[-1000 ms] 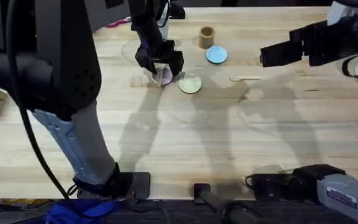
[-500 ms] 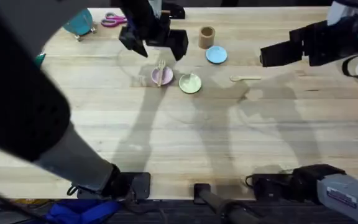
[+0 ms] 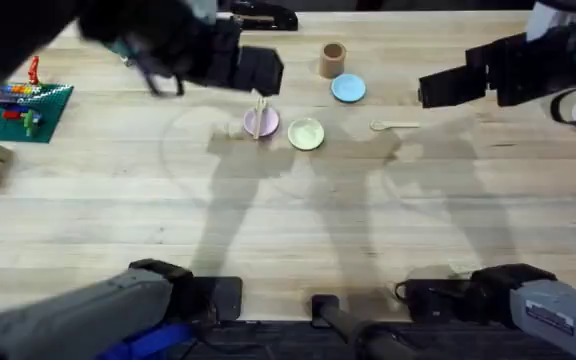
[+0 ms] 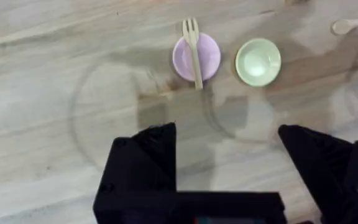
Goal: Pick up a utensil and set it on the pink plate, then put the other utensil in the container.
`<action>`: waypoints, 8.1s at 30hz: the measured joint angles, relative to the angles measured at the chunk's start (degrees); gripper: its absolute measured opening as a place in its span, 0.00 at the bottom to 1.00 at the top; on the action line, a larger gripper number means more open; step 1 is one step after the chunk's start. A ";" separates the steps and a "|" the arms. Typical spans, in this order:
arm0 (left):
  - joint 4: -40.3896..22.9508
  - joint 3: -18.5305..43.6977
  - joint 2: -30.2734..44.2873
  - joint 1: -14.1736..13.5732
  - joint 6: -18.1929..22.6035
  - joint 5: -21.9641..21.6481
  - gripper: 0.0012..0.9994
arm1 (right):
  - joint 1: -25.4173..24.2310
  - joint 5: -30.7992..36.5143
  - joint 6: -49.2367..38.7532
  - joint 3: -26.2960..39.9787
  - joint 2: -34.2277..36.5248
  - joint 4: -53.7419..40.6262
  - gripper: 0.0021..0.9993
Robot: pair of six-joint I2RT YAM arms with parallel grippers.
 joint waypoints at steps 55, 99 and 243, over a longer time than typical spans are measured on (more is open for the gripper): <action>7.11 -18.99 -16.04 27.23 53.24 40.94 1.00 | 0.00 0.00 -0.01 0.00 0.00 0.28 1.00; 7.11 -18.99 -16.04 27.23 53.24 40.07 1.00 | 0.00 2.95 -50.66 20.63 36.62 -1.66 0.97; 7.13 -18.99 -16.06 27.23 53.24 40.07 1.00 | 0.24 -5.43 -72.07 16.15 40.16 -1.77 0.03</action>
